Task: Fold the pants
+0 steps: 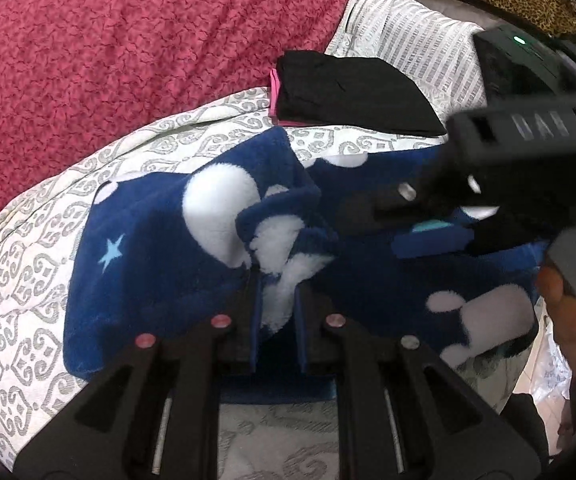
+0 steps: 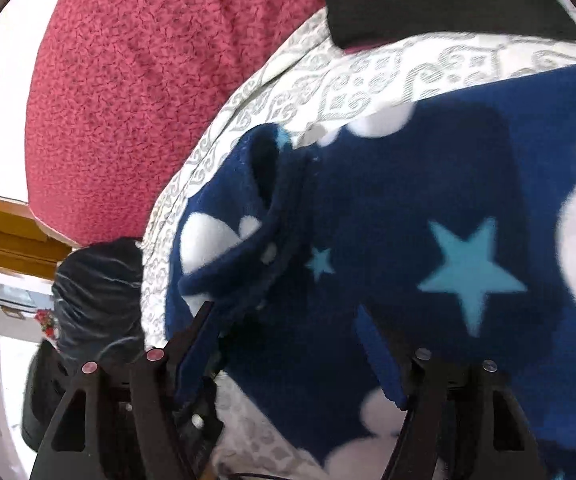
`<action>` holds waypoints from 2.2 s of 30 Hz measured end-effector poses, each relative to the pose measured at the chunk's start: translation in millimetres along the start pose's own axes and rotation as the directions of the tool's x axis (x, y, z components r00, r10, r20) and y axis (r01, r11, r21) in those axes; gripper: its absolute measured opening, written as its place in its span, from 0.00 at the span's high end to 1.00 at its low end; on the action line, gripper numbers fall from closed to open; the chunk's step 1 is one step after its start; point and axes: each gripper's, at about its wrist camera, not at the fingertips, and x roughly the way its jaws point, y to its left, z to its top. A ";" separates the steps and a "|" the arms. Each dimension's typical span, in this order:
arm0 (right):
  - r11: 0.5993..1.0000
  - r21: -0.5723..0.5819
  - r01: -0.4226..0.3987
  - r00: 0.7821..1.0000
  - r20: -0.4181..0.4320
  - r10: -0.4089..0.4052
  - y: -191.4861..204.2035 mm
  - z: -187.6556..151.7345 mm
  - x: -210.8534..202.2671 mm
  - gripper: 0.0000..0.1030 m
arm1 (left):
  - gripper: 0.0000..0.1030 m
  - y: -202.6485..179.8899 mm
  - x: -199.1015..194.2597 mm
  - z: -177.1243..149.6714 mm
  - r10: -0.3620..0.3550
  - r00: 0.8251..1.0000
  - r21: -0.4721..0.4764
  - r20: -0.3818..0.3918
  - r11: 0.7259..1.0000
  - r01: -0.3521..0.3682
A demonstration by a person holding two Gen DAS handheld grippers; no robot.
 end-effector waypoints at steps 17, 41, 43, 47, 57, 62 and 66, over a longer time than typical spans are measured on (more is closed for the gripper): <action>0.996 0.046 -0.074 0.990 -0.118 0.079 31.5 25.8 60.9 0.78 | 0.64 -11.6 -24.1 -12.7 -0.033 0.998 0.045 0.052 0.999 0.030; 0.985 -0.129 0.117 0.986 0.132 -0.100 9.6 15.9 -59.8 0.80 | 0.29 47.2 -46.5 -42.8 0.127 0.992 -0.061 0.024 0.990 -0.126; 0.984 -0.123 0.125 0.985 0.136 -0.108 5.6 15.8 -64.5 0.80 | 0.29 42.0 -39.9 -40.1 0.131 0.991 -0.042 0.018 0.991 -0.130; 0.984 -0.109 0.138 0.984 0.129 -0.123 -4.1 11.8 -66.3 0.80 | 0.29 34.8 -18.9 -30.3 0.147 0.989 -0.043 -0.016 0.988 -0.148; 0.990 -0.095 0.104 0.986 0.140 -0.090 -7.7 14.9 -69.3 0.80 | 0.29 38.2 -12.5 -29.8 0.117 0.992 -0.063 -0.039 0.991 -0.119; 0.987 -0.136 0.090 0.986 0.153 -0.069 12.3 18.5 -74.2 0.80 | 0.29 30.5 -10.3 -32.3 0.082 0.996 -0.033 -0.048 0.996 -0.083; 0.983 -0.160 0.090 0.984 0.166 -0.064 24.9 19.4 -77.9 0.80 | 0.29 27.5 3.2 -32.7 0.116 0.991 -0.022 -0.069 0.993 -0.118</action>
